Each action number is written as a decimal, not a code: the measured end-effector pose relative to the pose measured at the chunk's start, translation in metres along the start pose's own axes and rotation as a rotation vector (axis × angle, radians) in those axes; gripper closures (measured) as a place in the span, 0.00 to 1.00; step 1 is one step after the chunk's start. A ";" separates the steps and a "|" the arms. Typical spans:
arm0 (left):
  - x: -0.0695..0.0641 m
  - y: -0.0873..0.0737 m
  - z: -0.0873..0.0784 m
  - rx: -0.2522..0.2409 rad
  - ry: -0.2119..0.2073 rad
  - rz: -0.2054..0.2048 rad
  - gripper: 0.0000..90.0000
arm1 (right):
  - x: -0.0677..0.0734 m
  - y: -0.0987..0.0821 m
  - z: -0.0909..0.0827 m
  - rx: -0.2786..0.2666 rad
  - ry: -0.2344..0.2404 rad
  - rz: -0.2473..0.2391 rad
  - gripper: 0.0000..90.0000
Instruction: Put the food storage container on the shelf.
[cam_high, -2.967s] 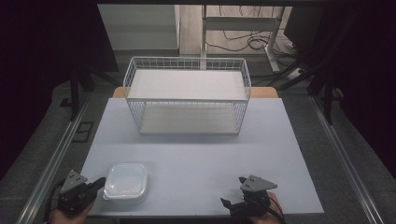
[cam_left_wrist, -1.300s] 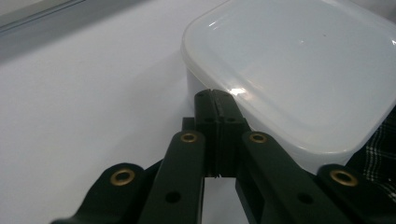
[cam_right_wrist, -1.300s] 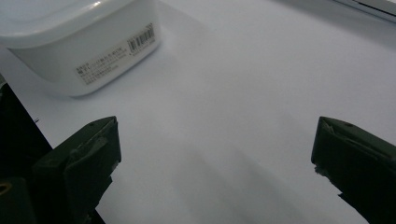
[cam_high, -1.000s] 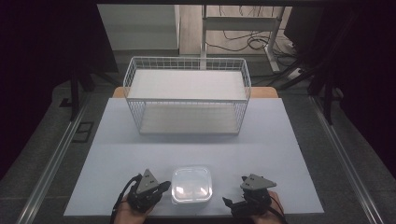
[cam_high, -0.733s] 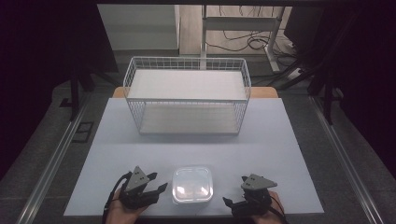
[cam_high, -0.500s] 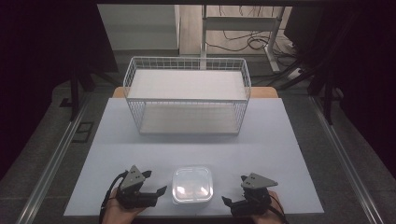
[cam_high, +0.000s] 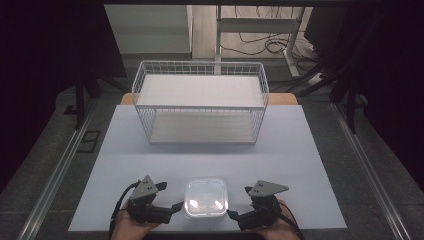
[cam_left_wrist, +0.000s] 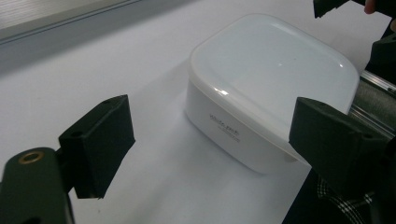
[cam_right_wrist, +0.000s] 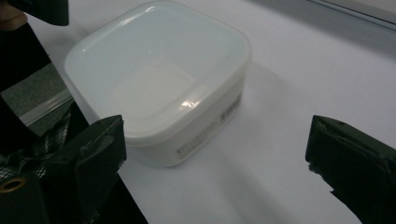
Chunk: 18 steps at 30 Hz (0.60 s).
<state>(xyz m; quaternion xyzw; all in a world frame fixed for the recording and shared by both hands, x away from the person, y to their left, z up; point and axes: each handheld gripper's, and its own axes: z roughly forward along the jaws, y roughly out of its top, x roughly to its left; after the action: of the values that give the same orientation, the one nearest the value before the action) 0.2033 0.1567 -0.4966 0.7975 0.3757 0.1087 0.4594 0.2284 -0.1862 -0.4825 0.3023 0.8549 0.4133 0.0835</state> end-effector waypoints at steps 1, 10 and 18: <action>-0.001 0.001 0.000 -0.001 0.001 0.004 0.16 | 0.001 0.002 0.001 0.003 0.006 -0.002 0.07; -0.007 0.015 0.009 0.011 0.005 0.070 0.17 | 0.009 0.021 0.009 0.023 0.007 -0.048 0.16; -0.009 0.019 0.020 0.009 -0.005 0.078 0.17 | 0.012 0.032 0.022 0.036 0.040 -0.045 0.16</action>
<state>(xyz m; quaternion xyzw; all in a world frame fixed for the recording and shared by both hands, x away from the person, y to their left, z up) 0.2171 0.1320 -0.4907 0.8139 0.3435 0.1229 0.4522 0.2417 -0.1489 -0.4712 0.2760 0.8703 0.4017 0.0705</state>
